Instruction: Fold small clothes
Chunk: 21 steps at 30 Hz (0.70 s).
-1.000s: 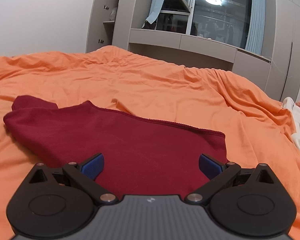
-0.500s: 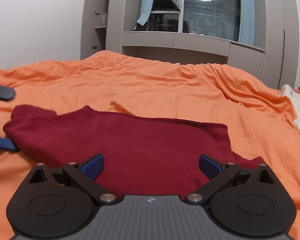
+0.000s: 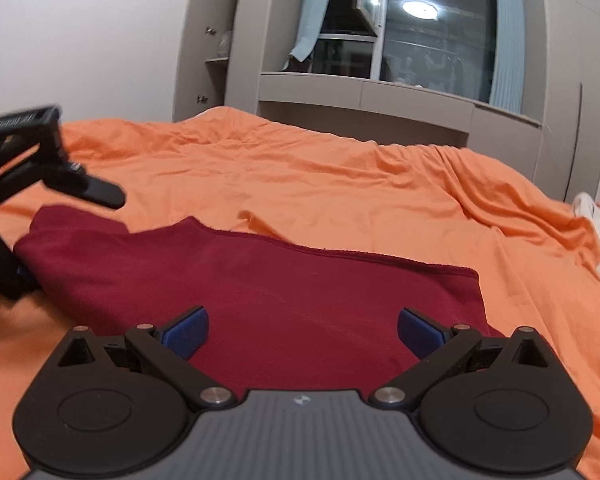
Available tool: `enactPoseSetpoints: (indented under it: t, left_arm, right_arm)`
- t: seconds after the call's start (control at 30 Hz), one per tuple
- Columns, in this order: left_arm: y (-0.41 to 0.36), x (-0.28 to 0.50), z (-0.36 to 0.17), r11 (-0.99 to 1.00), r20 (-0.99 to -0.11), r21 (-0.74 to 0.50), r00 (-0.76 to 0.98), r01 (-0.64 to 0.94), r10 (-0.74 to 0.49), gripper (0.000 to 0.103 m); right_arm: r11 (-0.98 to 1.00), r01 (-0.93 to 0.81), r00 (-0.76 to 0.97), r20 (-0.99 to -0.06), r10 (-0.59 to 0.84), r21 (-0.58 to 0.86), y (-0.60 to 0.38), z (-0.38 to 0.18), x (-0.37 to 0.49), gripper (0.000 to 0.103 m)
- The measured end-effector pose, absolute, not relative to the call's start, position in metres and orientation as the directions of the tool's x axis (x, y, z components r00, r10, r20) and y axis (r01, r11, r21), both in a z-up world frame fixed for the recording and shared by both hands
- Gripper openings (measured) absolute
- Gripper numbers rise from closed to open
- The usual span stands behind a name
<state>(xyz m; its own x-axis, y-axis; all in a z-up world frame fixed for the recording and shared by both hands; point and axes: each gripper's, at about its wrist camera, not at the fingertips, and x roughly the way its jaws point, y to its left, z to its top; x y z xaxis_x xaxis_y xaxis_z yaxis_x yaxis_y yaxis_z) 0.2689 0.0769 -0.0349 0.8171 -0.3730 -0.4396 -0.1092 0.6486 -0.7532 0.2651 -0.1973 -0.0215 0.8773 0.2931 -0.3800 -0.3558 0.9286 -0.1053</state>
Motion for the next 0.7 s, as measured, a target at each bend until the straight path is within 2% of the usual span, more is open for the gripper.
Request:
enactPoseSetpoints:
  t: [0.17,0.7]
  left_arm:
    - [0.071,0.27,-0.035,0.672,-0.447,-0.733,0.821,-0.108,-0.356,0.102]
    - [0.056,0.266,-0.037,0.762,-0.471,-0.641,0.831,-0.091,-0.296,0.102]
  right_arm:
    - [0.913,-0.374,0.857,-0.438,0.272,-0.165,-0.183,-0.037,0.269,0.103]
    - [0.913,-0.376,0.856,-0.437,0.278,-0.157,-0.184,-0.039,0.269,0.103]
